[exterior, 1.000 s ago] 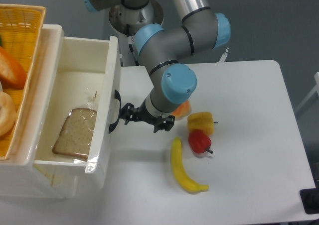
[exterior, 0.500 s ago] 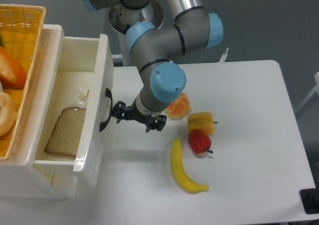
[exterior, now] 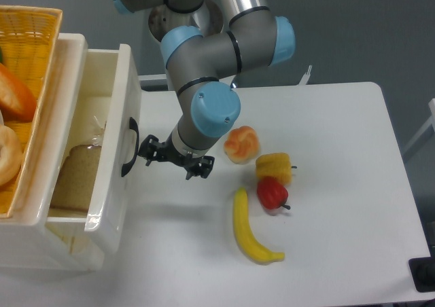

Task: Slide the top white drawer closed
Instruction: 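Push the white drawer front with the gripper into the cabinet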

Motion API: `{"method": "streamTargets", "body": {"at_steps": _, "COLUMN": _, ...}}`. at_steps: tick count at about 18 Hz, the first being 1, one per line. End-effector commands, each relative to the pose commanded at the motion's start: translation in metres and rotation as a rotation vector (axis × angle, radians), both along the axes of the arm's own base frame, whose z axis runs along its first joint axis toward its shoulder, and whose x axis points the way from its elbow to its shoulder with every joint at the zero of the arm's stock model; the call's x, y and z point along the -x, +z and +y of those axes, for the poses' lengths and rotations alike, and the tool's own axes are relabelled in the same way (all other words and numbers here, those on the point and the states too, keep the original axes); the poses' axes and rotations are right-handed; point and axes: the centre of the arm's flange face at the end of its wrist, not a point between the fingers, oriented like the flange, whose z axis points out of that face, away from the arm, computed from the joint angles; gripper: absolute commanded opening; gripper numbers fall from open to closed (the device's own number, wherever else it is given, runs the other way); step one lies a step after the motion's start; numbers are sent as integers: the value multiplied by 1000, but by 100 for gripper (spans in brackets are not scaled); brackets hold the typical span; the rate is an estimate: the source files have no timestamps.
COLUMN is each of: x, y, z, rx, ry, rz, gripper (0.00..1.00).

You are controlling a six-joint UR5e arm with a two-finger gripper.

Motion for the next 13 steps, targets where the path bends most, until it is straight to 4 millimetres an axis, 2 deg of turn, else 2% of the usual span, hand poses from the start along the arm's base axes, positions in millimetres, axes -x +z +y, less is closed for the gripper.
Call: {"method": "streamTargets", "body": {"at_steps": 13, "x": -31, "y": 1, "z": 14, "rx": 1, "ry": -55, "rz": -1, "gripper": 100}}
